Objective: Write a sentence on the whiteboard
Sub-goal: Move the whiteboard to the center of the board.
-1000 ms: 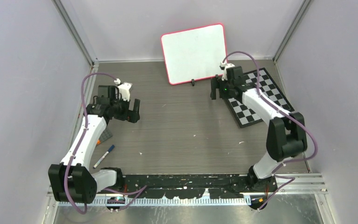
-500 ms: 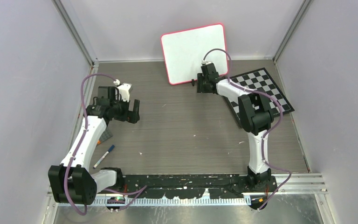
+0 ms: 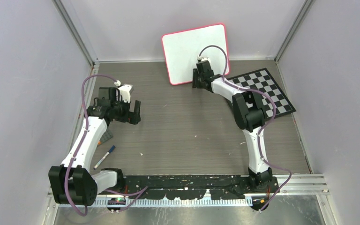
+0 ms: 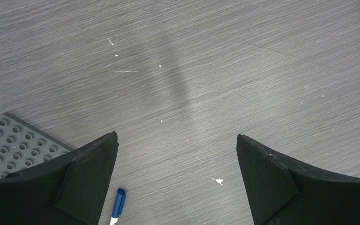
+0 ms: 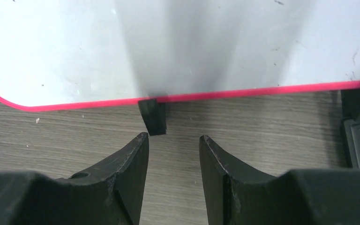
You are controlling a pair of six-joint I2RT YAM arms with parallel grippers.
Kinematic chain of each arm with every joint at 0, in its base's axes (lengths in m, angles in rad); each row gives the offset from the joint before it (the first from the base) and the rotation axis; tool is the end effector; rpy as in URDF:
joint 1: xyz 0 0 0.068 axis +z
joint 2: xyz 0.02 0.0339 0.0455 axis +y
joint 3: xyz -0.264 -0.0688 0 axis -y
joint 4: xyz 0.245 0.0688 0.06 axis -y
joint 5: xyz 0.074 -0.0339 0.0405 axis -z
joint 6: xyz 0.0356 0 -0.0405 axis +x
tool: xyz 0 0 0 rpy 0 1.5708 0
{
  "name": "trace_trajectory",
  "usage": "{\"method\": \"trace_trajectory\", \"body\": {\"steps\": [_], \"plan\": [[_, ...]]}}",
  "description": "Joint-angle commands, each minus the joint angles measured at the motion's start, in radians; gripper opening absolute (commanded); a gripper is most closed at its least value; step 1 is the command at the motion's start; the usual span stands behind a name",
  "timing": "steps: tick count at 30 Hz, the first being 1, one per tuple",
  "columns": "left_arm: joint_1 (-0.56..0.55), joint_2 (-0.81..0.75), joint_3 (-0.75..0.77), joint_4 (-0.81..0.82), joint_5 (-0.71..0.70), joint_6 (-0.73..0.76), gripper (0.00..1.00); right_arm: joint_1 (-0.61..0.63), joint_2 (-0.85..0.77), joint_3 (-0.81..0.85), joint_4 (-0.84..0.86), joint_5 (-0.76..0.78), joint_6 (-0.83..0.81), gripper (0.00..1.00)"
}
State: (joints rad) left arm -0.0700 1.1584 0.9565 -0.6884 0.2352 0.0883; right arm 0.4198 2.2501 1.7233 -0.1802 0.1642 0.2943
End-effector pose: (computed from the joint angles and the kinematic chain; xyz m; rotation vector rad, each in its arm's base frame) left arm 0.2334 -0.0247 0.2806 0.2953 2.4299 -0.2810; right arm 0.4688 0.2029 0.1767 -0.0565 2.2728 0.1908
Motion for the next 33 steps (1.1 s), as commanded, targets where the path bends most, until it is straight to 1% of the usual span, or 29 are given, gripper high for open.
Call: {"method": "trace_trajectory", "body": {"steps": [1, 5, 12, 17, 19, 20, 22, 23, 33], "plan": [[-0.003, -0.016, -0.009, 0.038, 0.006, -0.001, 1.00, 0.008, 0.032, 0.084, 0.036, 0.033, -0.020, 0.49], [-0.002, -0.018, -0.014, 0.042, 0.003, -0.001, 1.00, 0.008, 0.069, 0.136, 0.020, 0.027, -0.033, 0.48], [-0.002, -0.013, -0.019, 0.048, -0.002, 0.002, 1.00, 0.013, 0.122, 0.210, -0.004, 0.006, -0.047, 0.42], [-0.002, -0.012, -0.025, 0.057, -0.010, 0.004, 1.00, 0.015, 0.122, 0.221, -0.023, -0.015, -0.043, 0.26], [-0.002, -0.010, -0.027, 0.057, -0.010, 0.004, 1.00, 0.015, 0.113, 0.211, -0.030, -0.018, -0.037, 0.17], [-0.002, -0.011, -0.027, 0.059, -0.010, 0.004, 1.00, 0.016, 0.106, 0.206, -0.031, -0.022, -0.035, 0.14], [-0.002, -0.009, -0.027, 0.061, -0.009, 0.003, 1.00, 0.017, 0.090, 0.183, -0.031, -0.029, -0.028, 0.04], [-0.002, -0.009, -0.027, 0.061, -0.009, 0.003, 1.00, 0.018, 0.080, 0.173, -0.031, -0.035, -0.025, 0.01], [-0.003, -0.017, -0.032, 0.064, -0.005, 0.002, 1.00, 0.062, -0.023, 0.044, -0.001, -0.067, -0.023, 0.00]]}}
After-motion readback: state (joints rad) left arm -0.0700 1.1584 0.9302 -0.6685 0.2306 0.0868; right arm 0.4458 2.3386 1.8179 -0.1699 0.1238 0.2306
